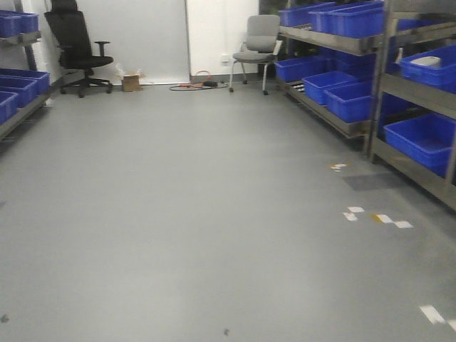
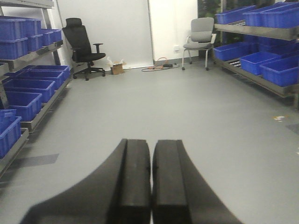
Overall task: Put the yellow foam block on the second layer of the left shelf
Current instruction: 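Drive the base down the aisle toward the shelf rack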
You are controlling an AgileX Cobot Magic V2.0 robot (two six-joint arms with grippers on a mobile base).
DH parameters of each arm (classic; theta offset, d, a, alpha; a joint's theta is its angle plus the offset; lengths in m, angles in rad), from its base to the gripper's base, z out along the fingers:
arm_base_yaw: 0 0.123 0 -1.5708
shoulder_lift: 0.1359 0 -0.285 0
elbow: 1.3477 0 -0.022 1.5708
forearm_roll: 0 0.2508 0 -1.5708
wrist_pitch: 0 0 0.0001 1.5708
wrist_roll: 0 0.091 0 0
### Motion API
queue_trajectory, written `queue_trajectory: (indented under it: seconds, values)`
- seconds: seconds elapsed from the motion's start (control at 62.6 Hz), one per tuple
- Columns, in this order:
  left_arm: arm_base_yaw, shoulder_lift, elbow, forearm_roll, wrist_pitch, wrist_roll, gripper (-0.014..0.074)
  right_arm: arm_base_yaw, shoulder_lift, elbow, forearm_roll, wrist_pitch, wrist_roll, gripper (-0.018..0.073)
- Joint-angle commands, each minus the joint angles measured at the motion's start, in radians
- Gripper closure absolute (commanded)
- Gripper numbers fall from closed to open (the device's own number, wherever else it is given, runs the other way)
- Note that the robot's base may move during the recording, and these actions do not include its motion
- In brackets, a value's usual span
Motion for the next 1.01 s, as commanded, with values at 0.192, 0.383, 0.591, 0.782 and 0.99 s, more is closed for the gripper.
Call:
queue_trajectory:
  seconds: [0.192,0.383,0.591,0.782,0.99]
  values:
    - [0.001,-0.017,0.024,-0.005,-0.083,-0.004,0.0472,-0.008,0.008,-0.029,-0.004,-0.094,-0.009,0.0058]
    - [0.001,-0.017,0.024,-0.005,-0.083,-0.004,0.0472,-0.008,0.008,-0.029,-0.004,-0.094,-0.009,0.0058]
    - [0.001,-0.017,0.024,-0.005,-0.083,-0.004,0.0472,-0.008,0.008,-0.029,-0.004,-0.094,-0.009,0.0058]
    - [0.001,-0.017,0.024,-0.005,-0.083,-0.004,0.0472,-0.008,0.008,-0.029,-0.004,-0.094,-0.009,0.0058]
    - [0.001,-0.017,0.024,-0.005,-0.083,-0.004,0.0472,-0.008,0.008,-0.029,-0.004,-0.094,-0.009,0.0058]
